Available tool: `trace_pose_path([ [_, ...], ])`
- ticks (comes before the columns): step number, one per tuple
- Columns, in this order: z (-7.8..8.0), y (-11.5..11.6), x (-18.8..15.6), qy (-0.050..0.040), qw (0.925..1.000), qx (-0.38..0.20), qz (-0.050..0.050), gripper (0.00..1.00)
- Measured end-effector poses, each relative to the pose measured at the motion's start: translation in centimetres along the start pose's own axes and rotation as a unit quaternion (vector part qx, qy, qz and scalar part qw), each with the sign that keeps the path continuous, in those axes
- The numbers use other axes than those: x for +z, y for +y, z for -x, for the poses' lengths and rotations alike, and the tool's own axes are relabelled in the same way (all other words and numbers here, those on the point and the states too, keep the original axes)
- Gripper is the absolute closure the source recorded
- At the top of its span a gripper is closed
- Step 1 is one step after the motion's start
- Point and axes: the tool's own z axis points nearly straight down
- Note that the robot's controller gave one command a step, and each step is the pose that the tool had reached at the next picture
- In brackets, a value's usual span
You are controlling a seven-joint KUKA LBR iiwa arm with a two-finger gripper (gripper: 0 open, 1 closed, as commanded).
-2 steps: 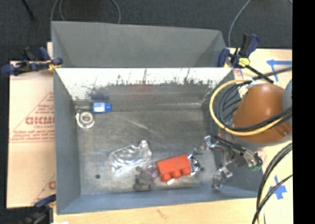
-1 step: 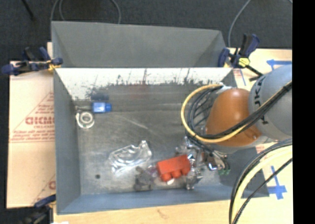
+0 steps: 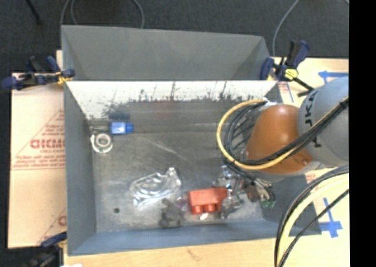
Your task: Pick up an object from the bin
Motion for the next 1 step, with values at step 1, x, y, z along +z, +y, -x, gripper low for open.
trace_pose_path([
  [1,0.74,0.29,-12.54,-0.0026,0.9996,-0.028,-0.001,1.0],
])
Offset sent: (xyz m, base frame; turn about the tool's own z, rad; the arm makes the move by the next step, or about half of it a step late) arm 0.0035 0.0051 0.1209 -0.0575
